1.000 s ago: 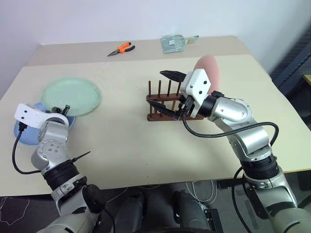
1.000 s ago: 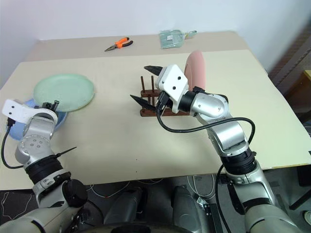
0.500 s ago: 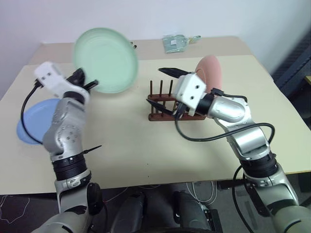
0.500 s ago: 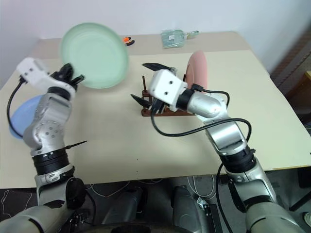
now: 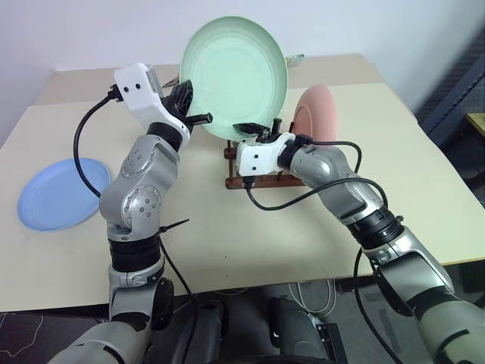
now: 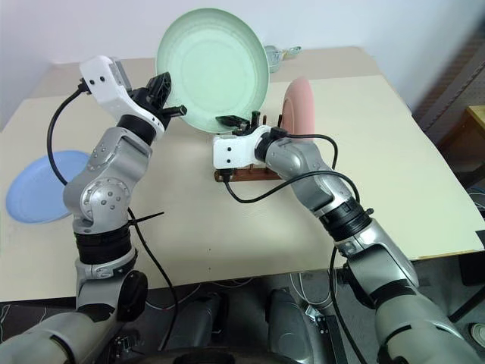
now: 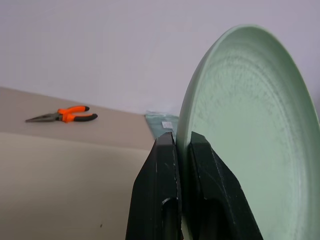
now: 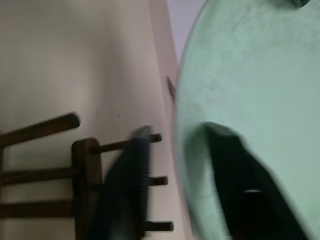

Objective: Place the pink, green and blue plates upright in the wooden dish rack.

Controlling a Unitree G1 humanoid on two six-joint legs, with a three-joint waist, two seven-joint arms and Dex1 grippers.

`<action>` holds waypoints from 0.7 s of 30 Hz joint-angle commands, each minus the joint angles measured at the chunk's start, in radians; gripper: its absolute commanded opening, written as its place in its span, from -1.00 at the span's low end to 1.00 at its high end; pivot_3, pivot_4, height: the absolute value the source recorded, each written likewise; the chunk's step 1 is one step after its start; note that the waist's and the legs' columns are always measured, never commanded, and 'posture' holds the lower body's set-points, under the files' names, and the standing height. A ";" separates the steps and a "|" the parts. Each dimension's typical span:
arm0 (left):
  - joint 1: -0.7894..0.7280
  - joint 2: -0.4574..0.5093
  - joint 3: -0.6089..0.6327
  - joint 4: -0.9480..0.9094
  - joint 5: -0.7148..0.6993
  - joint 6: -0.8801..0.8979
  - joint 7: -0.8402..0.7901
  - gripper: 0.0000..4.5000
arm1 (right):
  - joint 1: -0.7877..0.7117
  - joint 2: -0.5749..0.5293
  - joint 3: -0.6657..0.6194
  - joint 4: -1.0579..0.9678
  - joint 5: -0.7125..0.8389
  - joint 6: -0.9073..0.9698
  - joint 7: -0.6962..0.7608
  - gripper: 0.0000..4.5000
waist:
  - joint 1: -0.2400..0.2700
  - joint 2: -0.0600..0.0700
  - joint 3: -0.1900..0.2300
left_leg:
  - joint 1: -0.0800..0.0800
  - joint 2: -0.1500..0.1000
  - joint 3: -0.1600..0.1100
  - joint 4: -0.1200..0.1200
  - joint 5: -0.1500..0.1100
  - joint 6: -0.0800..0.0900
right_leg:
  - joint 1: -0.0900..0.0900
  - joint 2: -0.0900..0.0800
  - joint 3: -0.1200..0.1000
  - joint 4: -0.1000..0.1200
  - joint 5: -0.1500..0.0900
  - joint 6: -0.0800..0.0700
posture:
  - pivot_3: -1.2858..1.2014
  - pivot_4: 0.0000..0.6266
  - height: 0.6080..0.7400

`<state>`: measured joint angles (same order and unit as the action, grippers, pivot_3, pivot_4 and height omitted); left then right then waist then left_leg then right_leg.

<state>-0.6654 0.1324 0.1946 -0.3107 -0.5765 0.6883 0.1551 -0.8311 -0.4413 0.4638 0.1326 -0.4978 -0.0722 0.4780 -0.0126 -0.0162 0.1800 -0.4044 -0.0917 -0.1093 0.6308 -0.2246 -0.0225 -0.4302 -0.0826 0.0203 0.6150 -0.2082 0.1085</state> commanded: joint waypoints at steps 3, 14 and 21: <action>0.009 -0.009 0.014 -0.056 -0.032 0.001 -0.032 -0.54 | -0.009 0.009 -0.022 -0.031 -0.052 -0.012 -0.022 -1.00 | 0.000 0.000 0.000 | 0.000 0.000 0.000 0.000 0.000 0.000 | 0.000 0.000 0.000 0.000 0.000 0.000 | 0.03 -0.52 0.98; -0.041 0.163 0.236 0.098 0.110 -0.278 -0.018 0.59 | 0.052 0.002 -0.144 -0.139 0.090 -0.059 0.002 -1.00 | -0.005 -0.001 0.001 | 0.001 0.001 0.000 -0.002 0.001 -0.002 | -0.001 0.002 0.000 0.000 0.001 -0.002 | 0.03 -0.52 0.98; 0.274 0.334 0.011 0.130 0.310 -0.406 -0.286 0.59 | 0.228 0.119 -0.392 -0.469 0.691 0.310 0.129 -1.00 | 0.011 -0.001 0.001 | 0.002 0.001 -0.001 -0.002 -0.003 0.006 | 0.001 0.001 0.000 -0.001 0.001 -0.002 | 0.03 -0.52 0.98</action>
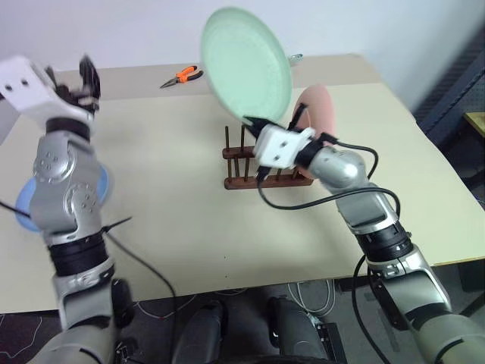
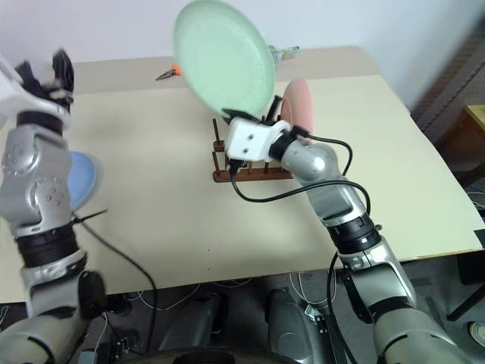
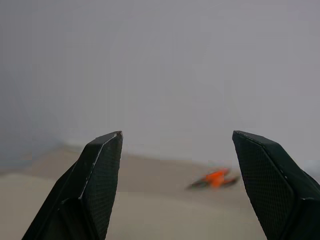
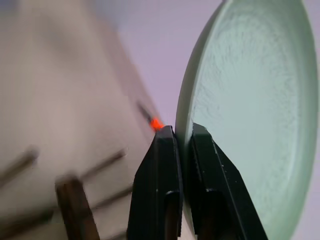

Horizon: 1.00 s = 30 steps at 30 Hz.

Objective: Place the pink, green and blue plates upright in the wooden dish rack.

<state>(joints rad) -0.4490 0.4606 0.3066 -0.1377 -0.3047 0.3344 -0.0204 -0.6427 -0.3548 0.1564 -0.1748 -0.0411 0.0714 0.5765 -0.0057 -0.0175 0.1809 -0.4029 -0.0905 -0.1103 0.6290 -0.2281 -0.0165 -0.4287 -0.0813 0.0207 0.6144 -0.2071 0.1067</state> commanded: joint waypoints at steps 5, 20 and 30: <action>0.259 -0.015 -0.239 -0.129 -0.023 -0.097 -0.351 0.59 | 0.126 0.089 -0.219 -0.328 0.611 0.522 -0.045 -1.00 | 0.010 0.000 0.000 | 0.000 0.000 0.000 0.000 -0.001 0.002 | 0.000 -0.001 0.001 -0.001 0.000 -0.001 | 0.03 -0.52 0.98; 0.324 0.000 -0.361 -0.301 -0.125 0.048 -0.571 0.59 | 0.145 0.068 -0.316 -0.241 0.777 0.660 -0.146 -1.00 | -0.007 0.003 0.001 | -0.001 0.002 0.002 0.000 -0.001 0.002 | -0.002 0.000 0.001 -0.001 -0.001 -0.005 | 0.03 -0.52 0.98; 0.323 -0.016 -0.396 -0.303 -0.091 0.049 -0.570 0.62 | 0.121 0.020 -0.309 -0.170 0.792 0.662 -0.093 -0.55 | -0.006 0.003 0.001 | -0.001 0.002 0.002 0.001 -0.001 0.002 | -0.002 0.000 0.001 -0.001 -0.001 -0.004 | 0.03 -0.52 0.98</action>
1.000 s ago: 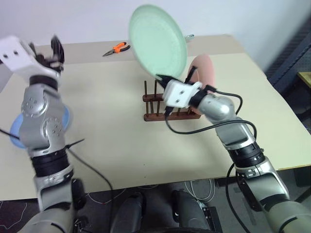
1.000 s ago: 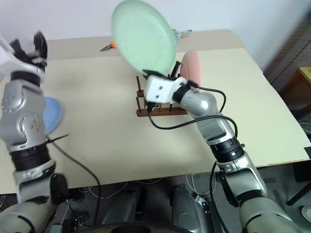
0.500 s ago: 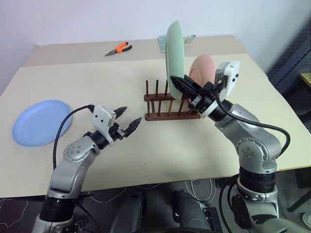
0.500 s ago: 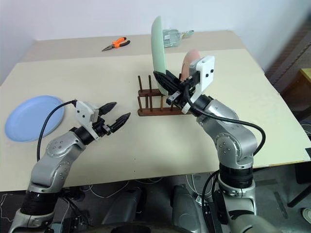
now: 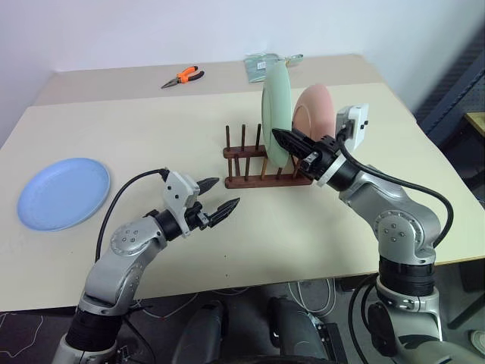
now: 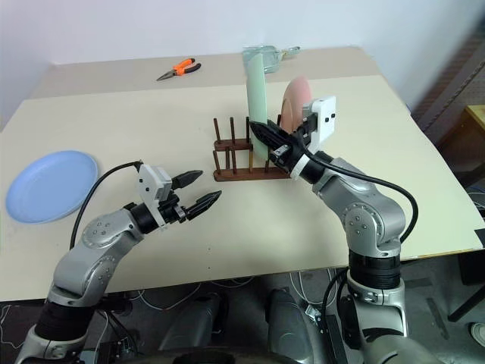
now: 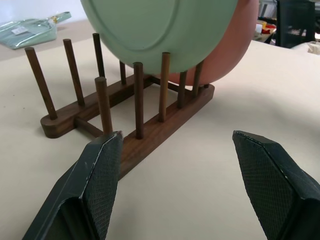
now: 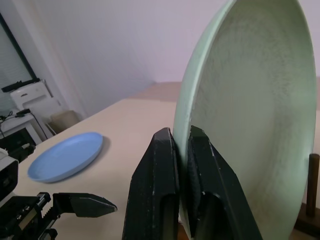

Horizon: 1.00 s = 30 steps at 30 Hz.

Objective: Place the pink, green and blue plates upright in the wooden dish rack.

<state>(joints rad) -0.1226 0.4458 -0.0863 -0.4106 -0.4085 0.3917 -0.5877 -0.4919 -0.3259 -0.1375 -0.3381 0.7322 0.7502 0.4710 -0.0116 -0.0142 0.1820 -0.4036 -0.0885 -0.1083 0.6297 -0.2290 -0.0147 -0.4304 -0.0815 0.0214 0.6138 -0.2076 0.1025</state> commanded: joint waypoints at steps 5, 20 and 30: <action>-0.001 0.003 -0.006 -0.030 0.020 -0.009 -0.006 0.62 | -0.044 -0.052 0.012 -0.012 -0.068 -0.078 0.021 0.58 | 0.000 0.000 0.000 | 0.000 0.000 0.000 0.000 0.000 0.000 | 0.000 0.000 0.000 0.000 0.000 0.000 | 0.03 -0.52 0.98; -0.178 -0.087 0.489 0.280 0.130 0.013 0.601 0.99 | -0.268 -0.201 0.350 0.002 -0.532 -0.453 0.205 0.90 | -0.005 -0.001 0.000 | 0.000 0.001 0.000 0.001 0.000 0.000 | 0.000 0.001 -0.001 0.001 0.001 0.003 | 0.03 -0.52 0.98; -0.228 -0.148 0.835 0.304 0.134 0.195 1.035 0.99 | -0.240 -0.069 0.539 0.108 -0.684 -0.629 0.247 0.90 | 0.008 -0.006 -0.001 | 0.000 -0.002 -0.002 0.002 0.000 -0.001 | 0.000 -0.001 -0.002 0.001 0.002 0.004 | 0.03 -0.52 0.98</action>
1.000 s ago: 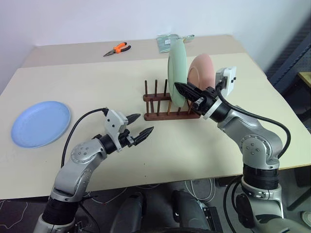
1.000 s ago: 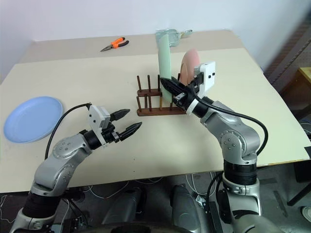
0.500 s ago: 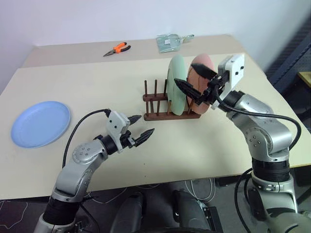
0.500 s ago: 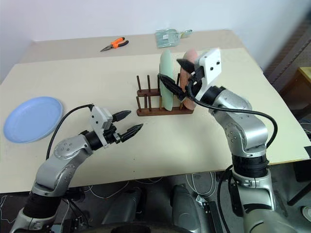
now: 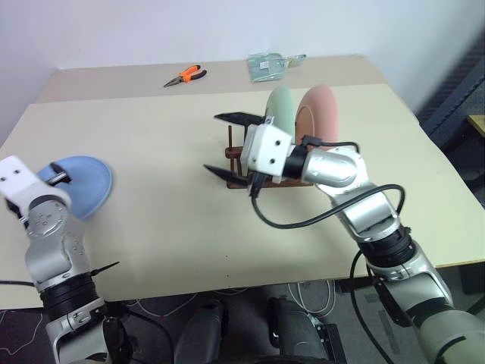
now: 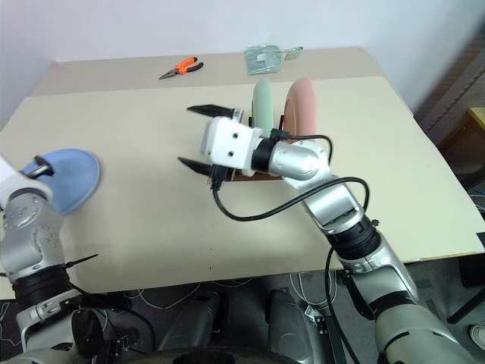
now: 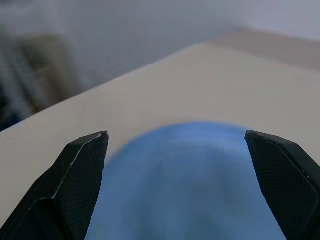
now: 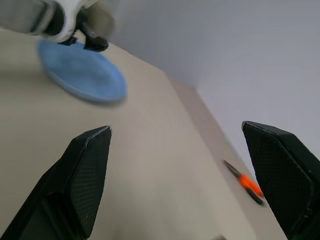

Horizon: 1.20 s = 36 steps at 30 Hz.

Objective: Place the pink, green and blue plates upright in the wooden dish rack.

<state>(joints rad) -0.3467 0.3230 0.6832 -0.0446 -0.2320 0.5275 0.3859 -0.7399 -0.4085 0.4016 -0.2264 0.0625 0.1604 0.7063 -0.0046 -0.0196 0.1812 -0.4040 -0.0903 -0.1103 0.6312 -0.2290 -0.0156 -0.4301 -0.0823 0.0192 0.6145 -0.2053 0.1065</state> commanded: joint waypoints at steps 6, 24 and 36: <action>-0.024 -0.166 0.221 -0.126 -0.231 0.168 0.147 0.77 | 0.041 0.045 0.004 0.006 -0.034 -0.057 0.020 1.00 | -0.004 -0.001 -0.001 | 0.000 0.000 -0.001 0.000 0.000 -0.001 | 0.000 0.000 -0.001 0.001 0.000 0.000 | 0.03 -0.52 0.98; -0.151 -0.047 -0.233 -0.264 -0.205 0.041 -0.153 -0.99 | 0.019 0.039 0.007 0.045 -0.141 -0.155 0.041 1.00 | -0.007 -0.003 -0.001 | 0.001 0.000 -0.001 -0.001 0.001 -0.002 | 0.001 0.001 -0.001 0.001 0.000 0.000 | 0.03 -0.52 0.98; -0.321 -0.139 -0.457 -0.404 -0.208 0.102 -0.202 -1.00 | -0.168 0.101 0.029 0.349 -0.422 -0.270 -0.135 0.63 | -0.013 -0.003 0.000 | 0.002 0.001 0.001 -0.002 0.004 -0.008 | -0.001 0.002 0.001 0.001 0.001 -0.001 | 0.03 -0.52 0.98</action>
<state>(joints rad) -0.6464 0.1850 0.2183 -0.4010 -0.4329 0.6273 0.1793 -0.8766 -0.3150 0.4348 0.1095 -0.3299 -0.0860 0.6018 -0.0174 -0.0222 0.1811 -0.4023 -0.0896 -0.1095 0.6289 -0.2241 -0.0241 -0.4307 -0.0804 0.0203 0.6158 -0.2048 0.1056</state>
